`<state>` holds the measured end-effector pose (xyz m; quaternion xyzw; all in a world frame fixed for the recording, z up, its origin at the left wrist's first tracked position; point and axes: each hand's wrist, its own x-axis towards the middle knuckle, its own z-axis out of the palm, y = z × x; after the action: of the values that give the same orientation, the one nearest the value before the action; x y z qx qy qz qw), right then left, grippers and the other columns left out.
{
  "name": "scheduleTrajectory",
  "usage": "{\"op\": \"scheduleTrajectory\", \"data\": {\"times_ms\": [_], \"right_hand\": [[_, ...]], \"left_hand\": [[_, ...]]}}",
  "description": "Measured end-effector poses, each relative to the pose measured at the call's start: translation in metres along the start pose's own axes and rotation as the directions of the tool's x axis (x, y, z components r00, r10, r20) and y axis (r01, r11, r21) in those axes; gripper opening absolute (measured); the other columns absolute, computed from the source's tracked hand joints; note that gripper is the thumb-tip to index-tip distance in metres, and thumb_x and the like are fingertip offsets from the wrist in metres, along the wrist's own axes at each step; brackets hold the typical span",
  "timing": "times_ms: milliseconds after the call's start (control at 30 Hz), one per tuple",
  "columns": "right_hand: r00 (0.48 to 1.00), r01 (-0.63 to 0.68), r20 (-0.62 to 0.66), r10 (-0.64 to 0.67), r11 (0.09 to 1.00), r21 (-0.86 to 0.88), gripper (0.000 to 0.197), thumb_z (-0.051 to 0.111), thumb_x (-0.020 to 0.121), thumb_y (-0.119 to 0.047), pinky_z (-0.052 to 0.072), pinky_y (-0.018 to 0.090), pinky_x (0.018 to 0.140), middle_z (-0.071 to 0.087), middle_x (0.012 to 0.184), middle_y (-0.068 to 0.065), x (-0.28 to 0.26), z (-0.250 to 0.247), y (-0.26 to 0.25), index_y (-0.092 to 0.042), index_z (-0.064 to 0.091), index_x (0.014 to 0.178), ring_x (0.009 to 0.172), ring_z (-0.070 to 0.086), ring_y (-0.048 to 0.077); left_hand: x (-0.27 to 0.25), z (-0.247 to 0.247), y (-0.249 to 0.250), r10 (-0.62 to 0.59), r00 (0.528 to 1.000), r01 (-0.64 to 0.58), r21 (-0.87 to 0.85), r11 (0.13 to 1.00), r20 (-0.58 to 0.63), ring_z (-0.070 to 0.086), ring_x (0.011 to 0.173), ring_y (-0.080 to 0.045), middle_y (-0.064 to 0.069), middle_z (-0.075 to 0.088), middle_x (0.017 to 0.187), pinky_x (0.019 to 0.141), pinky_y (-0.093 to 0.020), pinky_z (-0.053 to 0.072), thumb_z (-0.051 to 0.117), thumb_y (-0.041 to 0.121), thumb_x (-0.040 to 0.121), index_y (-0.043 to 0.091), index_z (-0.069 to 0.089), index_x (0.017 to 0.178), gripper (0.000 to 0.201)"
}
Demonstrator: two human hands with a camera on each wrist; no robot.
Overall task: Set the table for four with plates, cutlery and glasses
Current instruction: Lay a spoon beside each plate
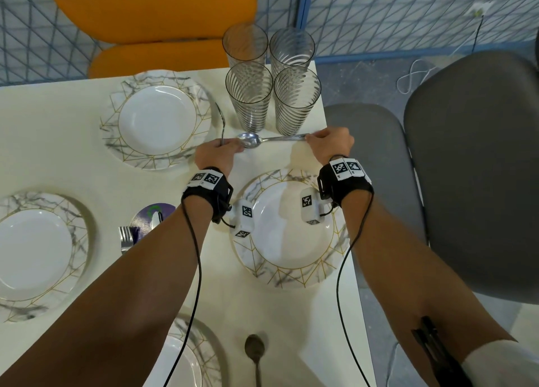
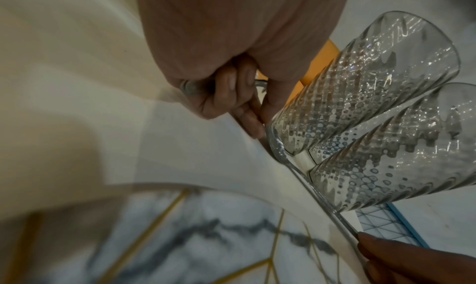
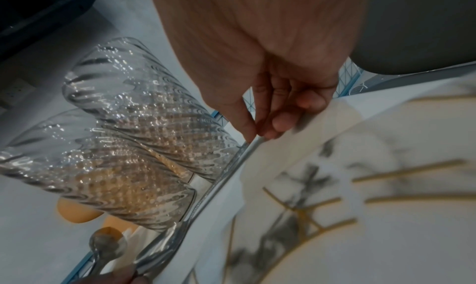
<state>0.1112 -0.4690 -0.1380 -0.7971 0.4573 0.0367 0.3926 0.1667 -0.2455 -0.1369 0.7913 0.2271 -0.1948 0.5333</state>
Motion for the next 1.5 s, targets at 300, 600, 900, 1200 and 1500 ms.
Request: {"op": "scheduleTrajectory", "data": {"times_ms": [300, 600, 900, 1200, 1500], "right_hand": [[1.0, -0.01, 0.007, 0.01, 1.0, -0.012, 0.022, 0.072, 0.088, -0.032, 0.042, 0.016, 0.076, 0.073, 0.107, 0.007, 0.001, 0.0, 0.003, -0.015, 0.079, 0.099, 0.086, 0.052, 0.013], [1.0, -0.018, 0.02, 0.018, 1.0, -0.01, 0.021, 0.063, 0.091, -0.026, 0.04, 0.021, 0.08, 0.07, 0.115, 0.012, -0.015, -0.007, 0.0, -0.017, 0.077, 0.104, 0.119, 0.056, 0.025], [0.967, 0.245, -0.091, -0.238, 0.967, 0.072, 0.019, 0.059, 0.087, -0.013, 0.044, 0.018, 0.074, 0.069, 0.078, -0.004, -0.073, -0.001, -0.008, -0.017, 0.077, 0.092, 0.084, 0.064, 0.016], [0.865, 0.421, 0.146, -0.481, 0.852, 0.31, 0.039, 0.07, 0.088, -0.038, 0.056, 0.034, 0.084, 0.066, 0.088, -0.013, -0.175, 0.054, -0.063, -0.027, 0.059, 0.124, 0.088, 0.07, 0.017], [0.82, 0.506, 0.114, -0.561, 0.803, 0.314, 0.01, 0.066, 0.092, -0.008, 0.049, 0.018, 0.048, 0.07, 0.075, 0.006, -0.252, 0.085, -0.097, -0.003, 0.072, 0.098, 0.054, 0.065, 0.014]], "left_hand": [[0.001, 0.0, -0.006, 0.021, 1.0, -0.021, -0.035, 0.999, 0.009, 0.046, 0.04, 0.005, 0.009, 0.08, 0.081, 0.076, -0.027, 0.047, 0.076, 0.024, 0.084, 0.023, 0.08, 0.076, 0.009], [-0.008, -0.015, -0.007, -0.003, 0.999, 0.004, -0.042, 0.999, 0.032, 0.048, 0.055, -0.014, 0.013, 0.075, 0.071, 0.078, -0.03, 0.047, 0.076, 0.04, 0.081, 0.025, 0.081, 0.076, 0.017], [-0.034, -0.054, -0.016, 0.06, 0.998, -0.053, -0.162, 0.985, 0.036, 0.047, 0.057, -0.01, -0.002, 0.078, 0.078, 0.094, -0.054, 0.051, 0.047, 0.029, 0.095, 0.02, 0.08, 0.083, 0.036], [-0.072, -0.117, -0.045, 0.333, 0.929, -0.341, 0.021, 0.94, 0.164, 0.052, 0.055, -0.004, 0.006, 0.068, 0.071, 0.061, -0.025, 0.042, 0.051, 0.02, 0.105, 0.021, 0.081, 0.099, 0.031], [-0.09, -0.215, -0.071, 0.34, 0.899, -0.314, -0.135, 0.94, 0.277, 0.055, 0.051, -0.015, -0.005, 0.076, 0.079, 0.051, -0.024, 0.044, 0.067, 0.028, 0.099, 0.014, 0.079, 0.097, 0.019]]}}
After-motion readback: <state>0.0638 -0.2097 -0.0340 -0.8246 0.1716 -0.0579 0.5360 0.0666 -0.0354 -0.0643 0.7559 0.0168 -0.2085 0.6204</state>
